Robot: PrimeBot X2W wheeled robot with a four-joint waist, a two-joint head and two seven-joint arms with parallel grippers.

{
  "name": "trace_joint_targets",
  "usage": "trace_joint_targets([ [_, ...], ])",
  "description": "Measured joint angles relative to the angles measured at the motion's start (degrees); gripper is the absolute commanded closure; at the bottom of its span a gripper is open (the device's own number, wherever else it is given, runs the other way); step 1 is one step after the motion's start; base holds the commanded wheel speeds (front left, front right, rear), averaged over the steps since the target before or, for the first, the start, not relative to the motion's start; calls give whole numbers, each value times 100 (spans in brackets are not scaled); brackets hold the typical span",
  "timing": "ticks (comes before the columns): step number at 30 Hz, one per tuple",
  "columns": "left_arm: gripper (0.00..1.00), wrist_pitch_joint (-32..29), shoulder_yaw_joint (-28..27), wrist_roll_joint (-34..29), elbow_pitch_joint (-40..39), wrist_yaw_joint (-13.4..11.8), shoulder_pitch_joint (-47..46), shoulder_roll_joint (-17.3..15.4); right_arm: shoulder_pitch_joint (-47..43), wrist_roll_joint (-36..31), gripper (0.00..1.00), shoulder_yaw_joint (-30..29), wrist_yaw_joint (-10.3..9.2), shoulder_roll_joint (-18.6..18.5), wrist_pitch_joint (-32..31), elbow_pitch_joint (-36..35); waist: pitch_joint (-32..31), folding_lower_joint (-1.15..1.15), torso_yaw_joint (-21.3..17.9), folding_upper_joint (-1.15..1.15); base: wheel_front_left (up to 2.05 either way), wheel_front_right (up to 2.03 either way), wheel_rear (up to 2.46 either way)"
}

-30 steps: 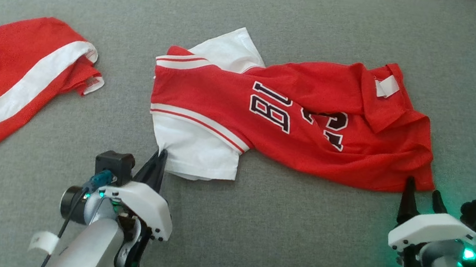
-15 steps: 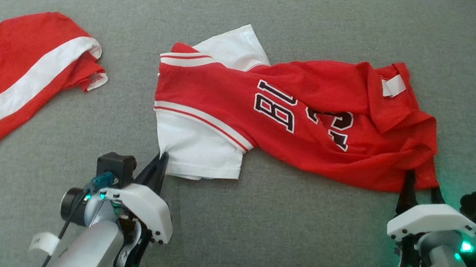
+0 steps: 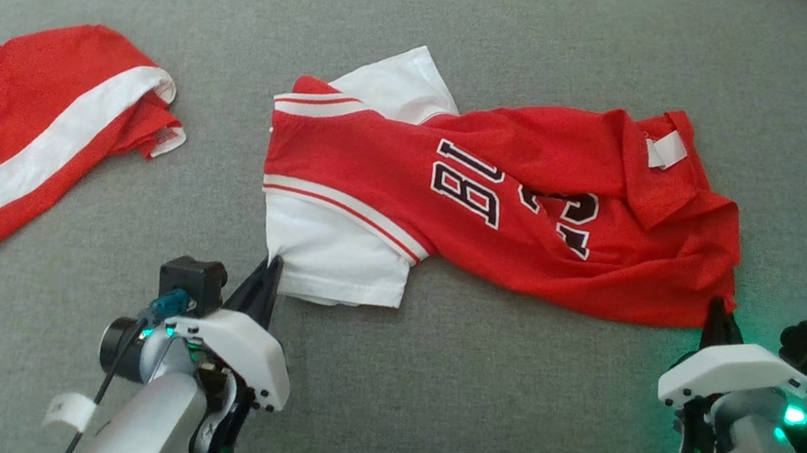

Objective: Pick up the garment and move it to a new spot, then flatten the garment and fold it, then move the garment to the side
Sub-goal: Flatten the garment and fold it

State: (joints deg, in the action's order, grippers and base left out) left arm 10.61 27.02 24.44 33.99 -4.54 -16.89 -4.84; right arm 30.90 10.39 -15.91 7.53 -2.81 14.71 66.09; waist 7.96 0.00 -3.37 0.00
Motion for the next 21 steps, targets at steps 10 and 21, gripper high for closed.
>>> trace_joint_targets([
  [10,100,116,-67,152,-83,-57,82,-2,-263,-127,100,68,0,2,-5,-711,-349,0,-26,0,0,0,0],
  [21,100,-65,-809,1018,-1978,66,-37,-111,-316,274,100,743,0,3,-155,-2778,-948,0,27,0,0,0,0],
])
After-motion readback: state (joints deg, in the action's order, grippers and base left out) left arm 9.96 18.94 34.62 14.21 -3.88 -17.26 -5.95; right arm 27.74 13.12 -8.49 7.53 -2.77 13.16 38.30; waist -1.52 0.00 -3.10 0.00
